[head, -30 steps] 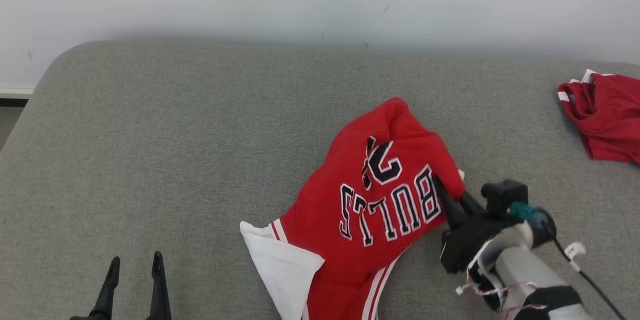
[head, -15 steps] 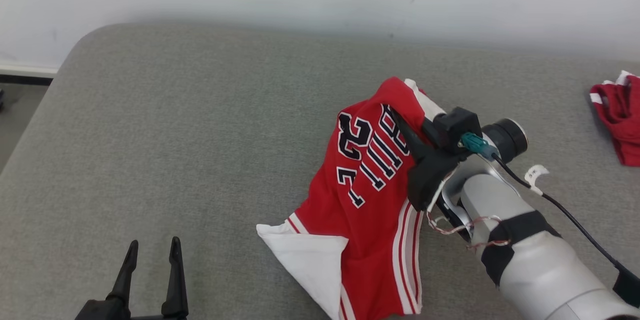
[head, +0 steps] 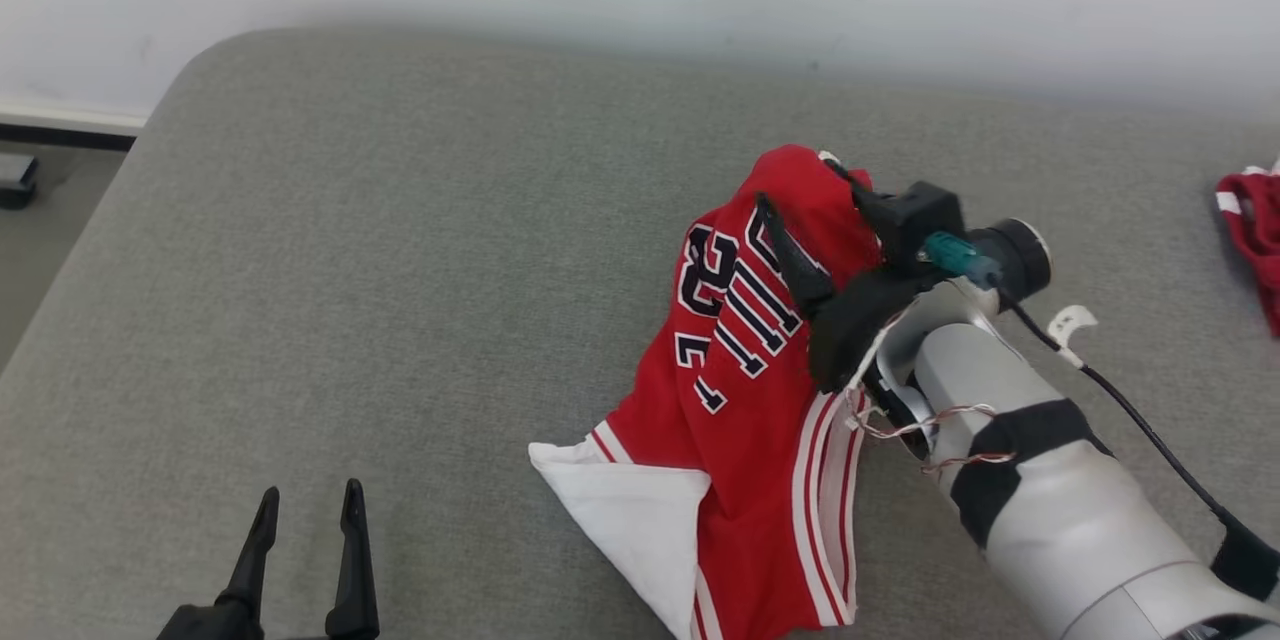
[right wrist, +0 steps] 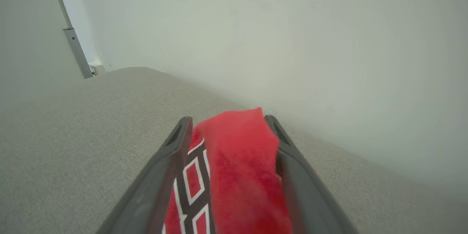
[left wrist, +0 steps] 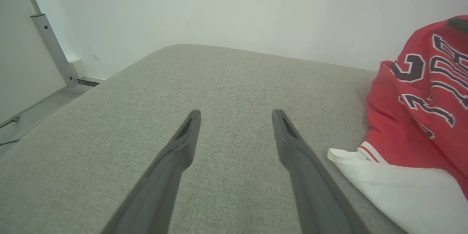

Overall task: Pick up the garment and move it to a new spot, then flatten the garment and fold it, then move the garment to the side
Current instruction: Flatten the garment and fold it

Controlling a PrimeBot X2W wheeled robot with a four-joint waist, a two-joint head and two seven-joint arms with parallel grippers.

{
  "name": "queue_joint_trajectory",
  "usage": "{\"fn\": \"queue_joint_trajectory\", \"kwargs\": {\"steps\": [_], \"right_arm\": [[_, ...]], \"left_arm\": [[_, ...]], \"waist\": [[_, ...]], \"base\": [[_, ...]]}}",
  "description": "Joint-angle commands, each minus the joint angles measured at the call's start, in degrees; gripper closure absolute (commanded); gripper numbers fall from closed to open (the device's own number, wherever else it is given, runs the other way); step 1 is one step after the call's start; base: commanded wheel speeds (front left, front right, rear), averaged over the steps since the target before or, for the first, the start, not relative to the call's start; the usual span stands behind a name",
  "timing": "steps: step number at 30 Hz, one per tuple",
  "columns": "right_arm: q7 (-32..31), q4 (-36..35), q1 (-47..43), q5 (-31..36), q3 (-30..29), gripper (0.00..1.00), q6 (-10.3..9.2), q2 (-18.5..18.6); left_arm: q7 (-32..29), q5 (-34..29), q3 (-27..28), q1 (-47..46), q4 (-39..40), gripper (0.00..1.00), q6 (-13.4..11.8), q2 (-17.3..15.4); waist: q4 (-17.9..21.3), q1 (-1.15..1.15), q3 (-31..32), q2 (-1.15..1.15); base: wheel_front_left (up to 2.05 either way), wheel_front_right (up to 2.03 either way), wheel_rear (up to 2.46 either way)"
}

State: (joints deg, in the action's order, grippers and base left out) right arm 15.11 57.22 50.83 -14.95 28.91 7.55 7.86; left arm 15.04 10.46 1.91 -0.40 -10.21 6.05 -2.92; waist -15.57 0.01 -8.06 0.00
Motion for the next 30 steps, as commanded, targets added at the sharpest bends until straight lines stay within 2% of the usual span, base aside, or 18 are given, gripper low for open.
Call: {"fn": "queue_joint_trajectory", "kwargs": {"steps": [1,7,12,16,23,30], "right_arm": [[0.01,-2.10,-2.21,-0.98,-1.32,0.00,-0.15,0.61],[0.01,-13.23,-10.20,-1.67,-5.91,0.00,-0.15,3.02],[0.02,-22.70,-20.60,-1.71,-10.45,0.00,-0.15,4.97],[0.02,-27.82,-29.41,-2.51,-12.44,0.00,-0.15,5.02],[0.02,-28.86,-37.98,-4.19,-10.59,0.00,-0.15,2.96],[-0.41,-21.36,-39.06,-4.80,-5.65,0.00,-0.15,0.85]], "left_arm": [[0.20,-0.39,0.39,0.63,-0.03,0.00,-0.05,0.05],[0.20,-1.07,1.30,1.79,0.26,0.00,0.20,0.05],[0.20,-1.38,1.16,2.67,0.62,0.00,0.34,0.05],[0.20,-1.46,1.41,3.04,0.81,0.00,0.36,0.05],[0.20,-1.48,1.83,3.88,0.69,0.00,0.56,0.05],[0.20,-1.99,1.26,2.90,0.45,0.00,0.87,0.05]], "waist": [[2.03,-0.01,1.46,0.00],[4.87,-0.01,3.36,0.00],[5.80,-0.01,3.95,0.00],[6.15,-0.01,4.25,0.00],[6.53,-0.01,4.23,0.00],[5.17,-0.01,4.00,0.00]], "base": [[0.00,0.00,0.00],[0.00,0.00,0.00],[0.00,0.00,0.00],[0.00,0.00,0.00],[0.00,0.00,0.00],[0.00,0.00,0.00]]}}
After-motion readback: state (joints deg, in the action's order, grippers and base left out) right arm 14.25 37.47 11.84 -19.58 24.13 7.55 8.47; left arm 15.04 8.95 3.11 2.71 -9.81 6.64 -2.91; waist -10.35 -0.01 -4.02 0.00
